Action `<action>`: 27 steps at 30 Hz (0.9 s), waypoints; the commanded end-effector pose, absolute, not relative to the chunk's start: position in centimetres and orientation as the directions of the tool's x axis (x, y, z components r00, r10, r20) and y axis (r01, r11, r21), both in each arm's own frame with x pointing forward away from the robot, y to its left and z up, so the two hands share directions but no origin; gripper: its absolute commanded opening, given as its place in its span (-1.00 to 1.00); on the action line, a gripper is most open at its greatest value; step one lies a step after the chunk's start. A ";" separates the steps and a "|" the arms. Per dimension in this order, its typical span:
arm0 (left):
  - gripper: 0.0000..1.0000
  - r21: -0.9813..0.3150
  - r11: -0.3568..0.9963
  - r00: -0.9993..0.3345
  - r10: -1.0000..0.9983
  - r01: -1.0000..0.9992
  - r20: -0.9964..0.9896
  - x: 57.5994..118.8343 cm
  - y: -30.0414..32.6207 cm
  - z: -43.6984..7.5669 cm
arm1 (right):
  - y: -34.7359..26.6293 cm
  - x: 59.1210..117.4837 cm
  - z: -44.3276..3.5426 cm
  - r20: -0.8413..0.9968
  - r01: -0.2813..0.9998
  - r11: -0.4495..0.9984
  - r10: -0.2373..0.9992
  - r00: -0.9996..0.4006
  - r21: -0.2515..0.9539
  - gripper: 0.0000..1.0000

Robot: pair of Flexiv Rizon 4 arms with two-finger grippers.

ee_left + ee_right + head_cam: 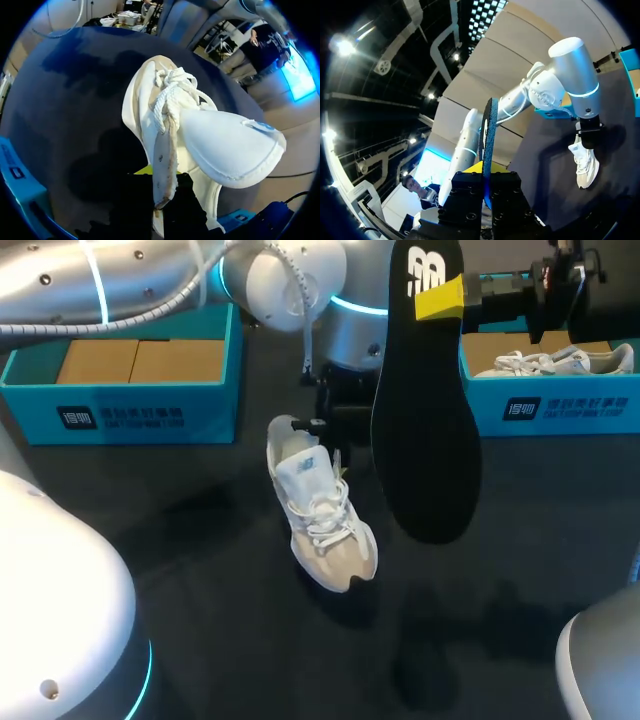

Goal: Take the shoe out of the shoebox, open the shoe tongue, remove and reinsert the insole, then place the shoe into the shoebox

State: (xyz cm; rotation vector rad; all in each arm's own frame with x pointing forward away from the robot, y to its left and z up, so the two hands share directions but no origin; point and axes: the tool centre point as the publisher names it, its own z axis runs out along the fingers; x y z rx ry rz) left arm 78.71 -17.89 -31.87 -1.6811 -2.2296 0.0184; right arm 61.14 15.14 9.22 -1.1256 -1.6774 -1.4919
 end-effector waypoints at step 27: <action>-1.00 -0.284 0.046 0.055 0.940 0.958 0.337 76.2 -23.1 -37.0 | 15.5 61.5 9.4 0.875 0.892 0.003 0.193 -0.443 0.451 -1.00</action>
